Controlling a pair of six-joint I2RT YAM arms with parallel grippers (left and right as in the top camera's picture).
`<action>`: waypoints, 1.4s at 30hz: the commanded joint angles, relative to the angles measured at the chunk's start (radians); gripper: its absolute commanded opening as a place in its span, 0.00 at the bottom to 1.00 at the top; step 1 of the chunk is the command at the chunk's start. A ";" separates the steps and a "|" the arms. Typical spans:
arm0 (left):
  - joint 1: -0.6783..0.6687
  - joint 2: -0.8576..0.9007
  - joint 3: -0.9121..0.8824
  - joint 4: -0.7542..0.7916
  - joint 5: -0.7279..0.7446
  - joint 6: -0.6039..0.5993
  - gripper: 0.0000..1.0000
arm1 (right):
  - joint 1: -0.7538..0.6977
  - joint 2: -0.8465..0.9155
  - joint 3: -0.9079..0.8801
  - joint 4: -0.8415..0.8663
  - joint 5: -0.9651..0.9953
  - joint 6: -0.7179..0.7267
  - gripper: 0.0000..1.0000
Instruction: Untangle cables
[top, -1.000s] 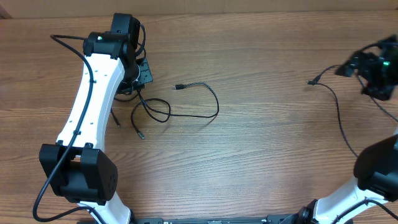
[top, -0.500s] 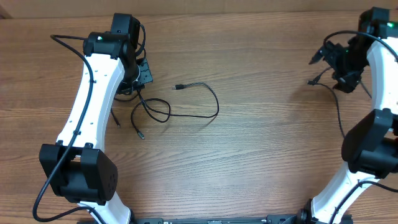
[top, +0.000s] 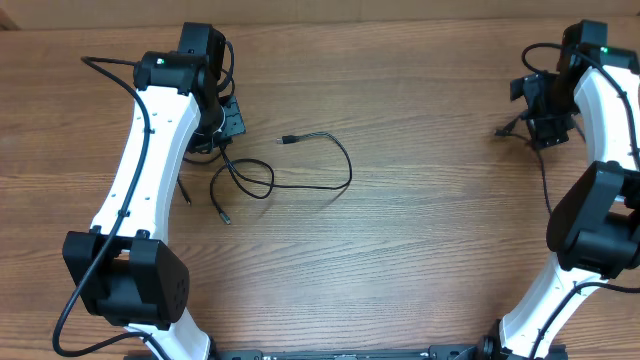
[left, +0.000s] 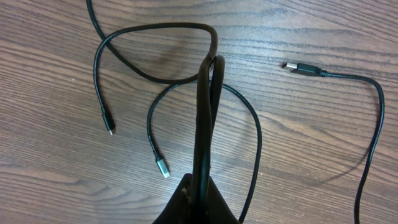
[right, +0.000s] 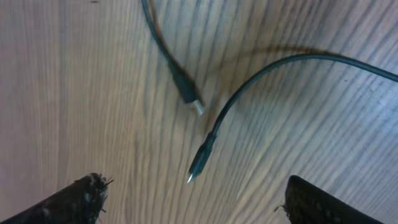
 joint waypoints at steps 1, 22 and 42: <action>0.003 -0.036 0.024 0.000 0.009 0.014 0.04 | 0.005 0.015 -0.089 0.065 0.026 0.053 0.88; 0.003 -0.036 0.024 -0.011 0.022 0.014 0.04 | 0.013 0.016 -0.312 0.394 0.026 0.097 0.21; 0.000 -0.036 0.024 -0.007 0.034 0.014 0.04 | 0.018 0.015 0.278 0.345 -0.315 -0.825 0.04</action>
